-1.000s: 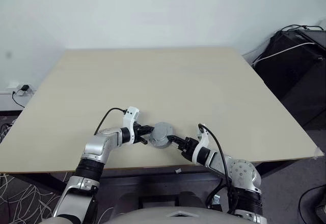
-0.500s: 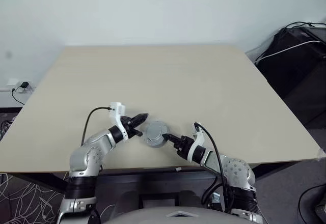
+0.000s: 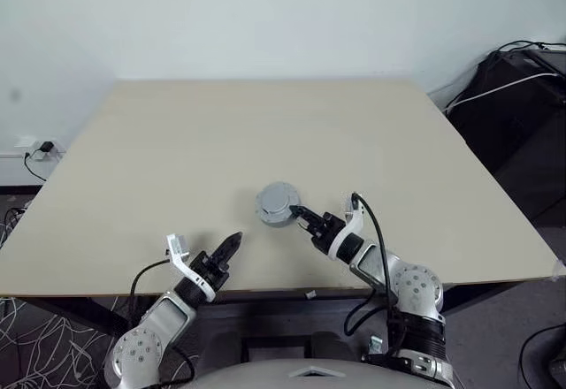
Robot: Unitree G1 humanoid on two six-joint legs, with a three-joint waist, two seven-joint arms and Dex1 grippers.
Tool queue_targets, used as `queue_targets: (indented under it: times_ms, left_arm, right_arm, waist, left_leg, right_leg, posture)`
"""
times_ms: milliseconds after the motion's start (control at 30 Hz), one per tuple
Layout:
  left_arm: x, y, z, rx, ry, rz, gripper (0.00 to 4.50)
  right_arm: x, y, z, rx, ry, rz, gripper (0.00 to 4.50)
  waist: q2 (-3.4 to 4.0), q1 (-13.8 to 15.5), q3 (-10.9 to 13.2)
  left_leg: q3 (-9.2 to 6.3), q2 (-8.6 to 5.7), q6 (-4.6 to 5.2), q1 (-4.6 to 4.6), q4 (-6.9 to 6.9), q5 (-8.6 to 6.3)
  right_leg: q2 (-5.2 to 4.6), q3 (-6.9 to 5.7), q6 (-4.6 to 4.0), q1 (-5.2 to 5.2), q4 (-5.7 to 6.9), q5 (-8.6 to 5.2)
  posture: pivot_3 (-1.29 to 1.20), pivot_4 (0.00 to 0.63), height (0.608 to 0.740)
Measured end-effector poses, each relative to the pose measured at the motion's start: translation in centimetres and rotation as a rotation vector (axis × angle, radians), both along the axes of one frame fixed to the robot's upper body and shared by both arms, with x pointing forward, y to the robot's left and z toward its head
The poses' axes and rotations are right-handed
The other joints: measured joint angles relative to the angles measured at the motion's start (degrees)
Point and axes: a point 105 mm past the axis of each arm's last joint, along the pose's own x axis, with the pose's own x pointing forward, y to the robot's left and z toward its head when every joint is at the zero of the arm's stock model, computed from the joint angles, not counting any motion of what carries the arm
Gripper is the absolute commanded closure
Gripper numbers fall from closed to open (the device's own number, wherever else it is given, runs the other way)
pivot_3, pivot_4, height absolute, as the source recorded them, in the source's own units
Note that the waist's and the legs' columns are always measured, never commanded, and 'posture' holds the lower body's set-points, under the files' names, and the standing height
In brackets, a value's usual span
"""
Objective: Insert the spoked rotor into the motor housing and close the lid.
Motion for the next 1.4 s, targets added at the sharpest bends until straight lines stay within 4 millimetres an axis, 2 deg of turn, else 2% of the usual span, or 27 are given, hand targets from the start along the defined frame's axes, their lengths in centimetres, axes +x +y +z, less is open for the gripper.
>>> queue_targets:
  times_ms: [333,667,800,1133,1333,1400]
  left_arm:
    - [-0.2,0.2,1.0,-0.188,0.004,0.038,0.02]
    - [-0.4,-0.3,2.0,-0.322,-0.008,0.039,0.02]
    - [-0.4,-0.4,1.8,-0.358,0.005,0.043,0.02]
    - [-0.1,-0.9,1.4,-0.390,0.026,0.043,0.02]
    - [0.5,-0.9,2.0,-0.391,-0.009,0.042,0.02]
    - [0.5,-0.9,2.0,-0.393,-0.013,0.041,0.41]
  right_arm:
    - [0.0,1.0,1.3,0.041,-0.025,0.042,3.28]
    - [-1.5,2.2,1.2,0.092,0.019,0.126,3.28]
    - [-2.0,2.5,1.9,0.118,0.008,0.162,3.28]
    - [-3.4,2.7,1.9,0.144,0.036,0.230,3.28]
    - [-4.0,2.9,1.7,0.128,0.052,0.265,3.28]
    - [-4.1,3.0,1.6,0.125,0.053,0.272,3.28]
  waist:
    - [0.01,-0.11,0.00]
    - [0.01,-0.29,0.00]
    - [0.01,-0.32,0.00]
    - [0.01,-0.33,0.00]
    - [0.01,-0.32,0.00]
    - [0.00,-0.30,0.00]
  left_leg:
    - [0.02,-0.01,0.00,0.00,0.00,0.00]
    - [0.02,0.00,0.00,0.00,0.00,0.00]
    - [0.02,-0.01,0.00,0.00,0.01,0.00]
    - [0.02,-0.04,0.00,0.00,0.00,0.00]
    - [0.03,-0.05,0.00,0.00,0.03,0.00]
    - [0.03,-0.06,0.01,0.00,0.03,0.00]
  right_leg:
    - [0.02,0.01,-0.02,0.00,0.00,-0.01]
    - [0.03,0.01,-0.04,-0.01,0.00,-0.01]
    - [0.03,0.01,-0.04,0.00,0.00,-0.02]
    - [0.04,0.01,-0.06,0.00,-0.01,-0.02]
    - [0.05,0.01,-0.07,0.01,-0.02,-0.01]
    - [0.05,0.01,-0.07,0.01,-0.02,-0.01]
  posture:
    - [0.00,0.000,0.740]
    - [0.00,0.000,0.740]
    - [0.00,0.000,0.740]
    - [0.00,0.000,0.740]
    - [0.00,0.000,0.740]
    - [0.00,0.000,0.740]
